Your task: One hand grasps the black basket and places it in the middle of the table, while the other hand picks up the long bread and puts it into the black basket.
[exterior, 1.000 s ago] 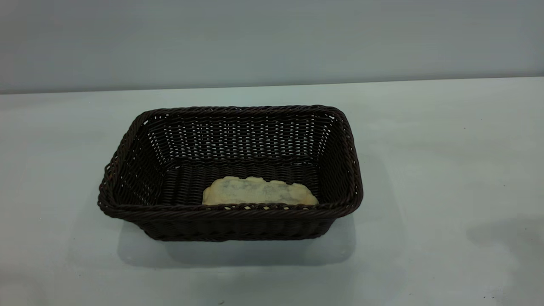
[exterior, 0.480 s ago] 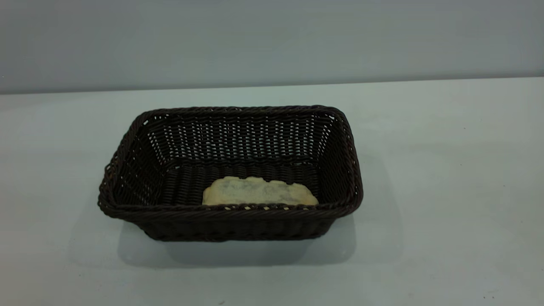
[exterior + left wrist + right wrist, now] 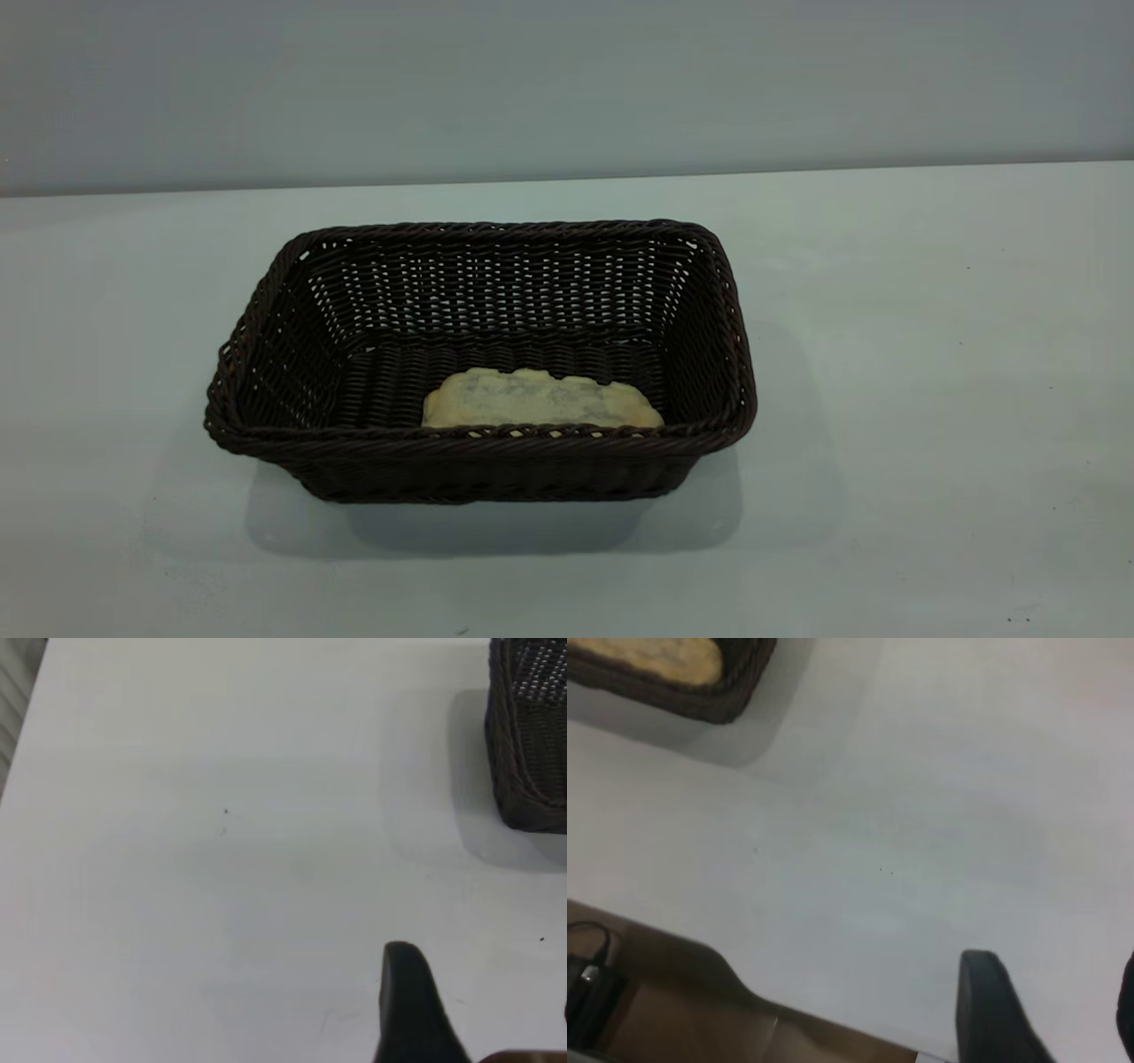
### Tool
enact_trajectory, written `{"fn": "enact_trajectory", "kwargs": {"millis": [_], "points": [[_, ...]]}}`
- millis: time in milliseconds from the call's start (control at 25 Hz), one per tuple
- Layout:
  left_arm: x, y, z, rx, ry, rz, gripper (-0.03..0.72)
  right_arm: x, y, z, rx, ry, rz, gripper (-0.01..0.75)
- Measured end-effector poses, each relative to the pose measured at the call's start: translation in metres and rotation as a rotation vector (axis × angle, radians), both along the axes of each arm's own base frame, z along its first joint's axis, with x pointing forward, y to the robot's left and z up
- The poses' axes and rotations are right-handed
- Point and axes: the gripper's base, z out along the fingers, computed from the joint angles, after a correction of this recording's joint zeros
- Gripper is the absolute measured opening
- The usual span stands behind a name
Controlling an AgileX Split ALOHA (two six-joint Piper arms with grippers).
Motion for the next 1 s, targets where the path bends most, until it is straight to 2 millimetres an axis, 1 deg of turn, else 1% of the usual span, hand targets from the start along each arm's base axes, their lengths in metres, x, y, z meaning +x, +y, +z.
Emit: {"fn": "enact_trajectory", "kwargs": {"millis": [120,400,520,760,1000], "points": [[-0.008,0.0,-0.008,-0.004,-0.03,-0.017,0.482,-0.008,-0.001,-0.008,0.002,-0.02,0.001,0.329],[-0.018,-0.002,-0.009,0.008,-0.073,-0.067,0.482,-0.016,-0.004,-0.011,-0.014,-0.047,-0.003,0.329],[-0.019,-0.003,-0.011,-0.002,-0.041,-0.075,0.482,-0.016,-0.005,-0.015,-0.028,-0.034,-0.011,0.329],[-0.023,-0.005,-0.016,-0.023,0.025,-0.087,0.482,-0.015,-0.007,-0.015,-0.029,-0.031,-0.046,0.329],[-0.021,-0.005,-0.022,-0.019,0.043,-0.091,0.482,-0.015,-0.008,-0.015,-0.027,-0.03,-0.057,0.329]]}}
